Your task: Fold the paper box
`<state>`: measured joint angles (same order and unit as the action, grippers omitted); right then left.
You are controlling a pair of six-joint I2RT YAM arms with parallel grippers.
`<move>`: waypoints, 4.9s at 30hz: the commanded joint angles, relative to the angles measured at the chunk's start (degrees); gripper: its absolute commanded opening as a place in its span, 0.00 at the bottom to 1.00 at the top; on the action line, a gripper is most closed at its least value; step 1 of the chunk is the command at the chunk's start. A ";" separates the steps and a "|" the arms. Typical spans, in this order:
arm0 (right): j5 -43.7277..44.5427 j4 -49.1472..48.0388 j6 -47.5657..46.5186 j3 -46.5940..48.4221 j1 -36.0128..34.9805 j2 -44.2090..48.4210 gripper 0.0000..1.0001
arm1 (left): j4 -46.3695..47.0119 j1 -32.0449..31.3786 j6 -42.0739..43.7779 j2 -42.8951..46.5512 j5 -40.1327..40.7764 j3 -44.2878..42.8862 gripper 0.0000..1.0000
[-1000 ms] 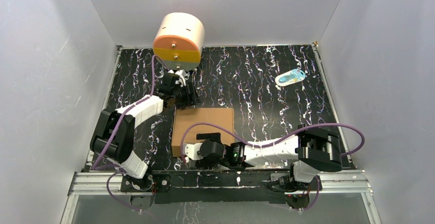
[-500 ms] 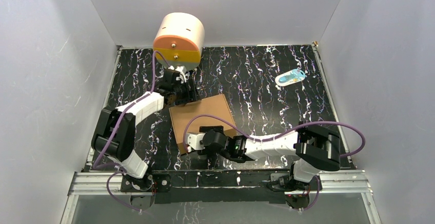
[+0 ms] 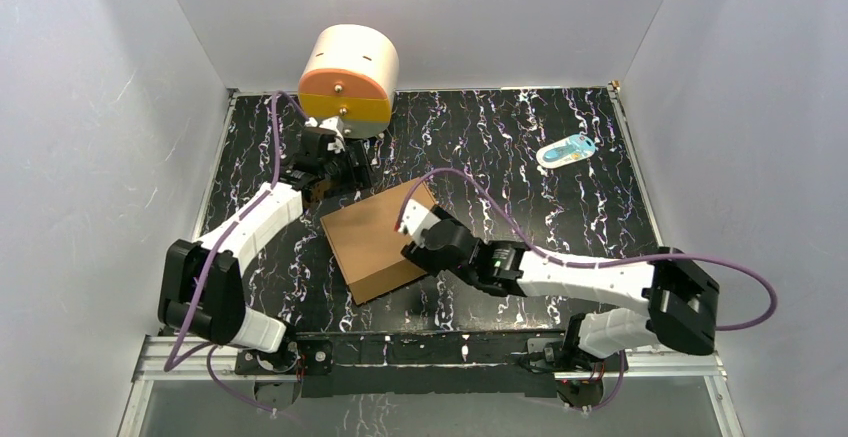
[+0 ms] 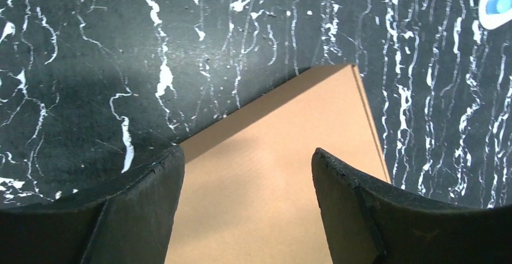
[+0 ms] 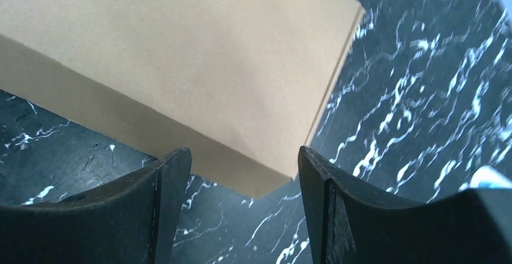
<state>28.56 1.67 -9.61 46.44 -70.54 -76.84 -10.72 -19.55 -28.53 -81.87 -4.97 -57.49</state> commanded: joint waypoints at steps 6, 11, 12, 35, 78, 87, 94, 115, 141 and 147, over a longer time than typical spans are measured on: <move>-3.53 11.52 24.24 -2.33 6.09 6.24 0.73 | -0.18 1.40 -0.16 -6.67 -3.89 -6.37 0.76; -6.55 8.89 27.45 -6.31 7.53 7.13 0.66 | 1.78 1.36 -0.11 -11.76 -9.51 -8.49 0.77; -7.45 7.93 27.84 -7.13 8.03 7.14 0.64 | 2.45 1.37 -0.42 -12.52 -10.16 -8.65 0.77; -20.37 -18.91 18.97 -11.94 16.88 -3.54 0.44 | 8.69 1.37 -2.69 -25.36 -26.17 -8.77 0.73; -36.88 -15.84 10.40 -4.18 22.10 -11.71 0.67 | 4.05 11.55 -5.40 -4.45 -4.72 3.37 0.79; -28.77 -21.36 19.41 -6.99 8.03 -9.93 0.64 | 8.80 11.64 -9.48 5.42 -8.08 17.57 0.79; -26.47 -25.67 19.96 -7.08 5.86 -14.71 0.61 | 10.27 11.52 -11.12 6.17 -14.08 21.27 0.78; -23.52 -35.02 25.49 -6.85 5.86 -16.92 0.50 | 23.23 -0.49 -29.73 18.45 -12.96 37.83 0.73; -13.24 -11.35 16.06 -7.65 17.59 -1.11 0.62 | 5.64 -0.10 -14.16 22.40 11.42 23.15 0.83; -16.25 -14.91 14.62 -4.38 28.09 -5.06 0.58 | 10.29 5.13 -11.49 14.00 5.34 18.02 0.85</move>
<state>12.32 -10.00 6.52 38.30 -47.07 -79.42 -2.85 -17.08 -43.03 -62.83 3.60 -35.73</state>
